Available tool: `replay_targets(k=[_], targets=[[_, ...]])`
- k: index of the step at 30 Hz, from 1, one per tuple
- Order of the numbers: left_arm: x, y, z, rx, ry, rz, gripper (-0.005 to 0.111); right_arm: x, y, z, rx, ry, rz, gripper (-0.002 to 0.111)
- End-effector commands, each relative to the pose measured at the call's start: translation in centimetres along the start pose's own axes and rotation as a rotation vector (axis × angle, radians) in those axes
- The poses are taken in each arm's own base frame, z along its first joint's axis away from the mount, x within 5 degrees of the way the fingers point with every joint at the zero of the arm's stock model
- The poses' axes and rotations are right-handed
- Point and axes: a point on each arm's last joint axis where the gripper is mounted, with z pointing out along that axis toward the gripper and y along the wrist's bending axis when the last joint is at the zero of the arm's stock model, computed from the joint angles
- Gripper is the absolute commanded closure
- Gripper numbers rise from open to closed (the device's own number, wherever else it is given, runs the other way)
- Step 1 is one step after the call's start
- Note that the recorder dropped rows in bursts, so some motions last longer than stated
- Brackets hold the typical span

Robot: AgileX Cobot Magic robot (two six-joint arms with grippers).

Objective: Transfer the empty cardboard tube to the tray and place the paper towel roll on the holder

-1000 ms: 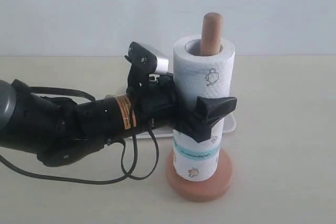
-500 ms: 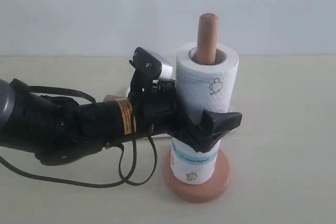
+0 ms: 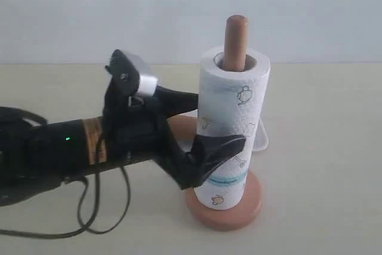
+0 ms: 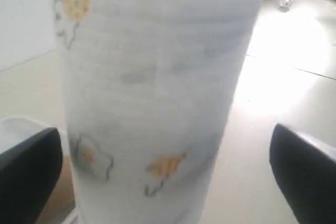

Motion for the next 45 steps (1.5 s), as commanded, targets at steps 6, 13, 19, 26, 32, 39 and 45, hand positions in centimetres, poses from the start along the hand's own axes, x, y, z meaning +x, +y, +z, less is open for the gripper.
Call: replay_targets(k=[6,13,19,26,32,39,45], targets=[[2.2,-4.0,-11.0,-0.038,0.0,-0.051,0.002,-0.1,0.0,0.0,-0.001,-0.014,-0.004,0.108],[0.0,-6.3,-15.5,-0.017,-0.195,-0.076,0.102,-0.1,0.0,0.0,-0.001,-0.014,-0.004,0.108],[-1.4,-7.0,-16.9,-0.004,-0.302,-0.023,0.102,-0.1,0.0,0.0,-0.001,-0.014,-0.004,0.108],[-1.9,-7.4,-17.6,0.001,-0.347,0.0,0.102,-0.1,0.0,0.0,-0.001,-0.014,-0.004,0.108],[-1.9,-7.4,-17.6,0.001,-0.347,0.0,0.102,-0.1,0.0,0.0,-0.001,-0.014,-0.004,0.108],[-1.9,-7.4,-17.6,0.001,-0.347,0.0,0.102,-0.1,0.0,0.0,-0.001,-0.014,-0.004,0.108],[-2.0,-7.4,-18.4,-0.045,-0.34,0.028,0.102,-0.1,0.0,0.0,-0.001,-0.014,-0.004,0.108]])
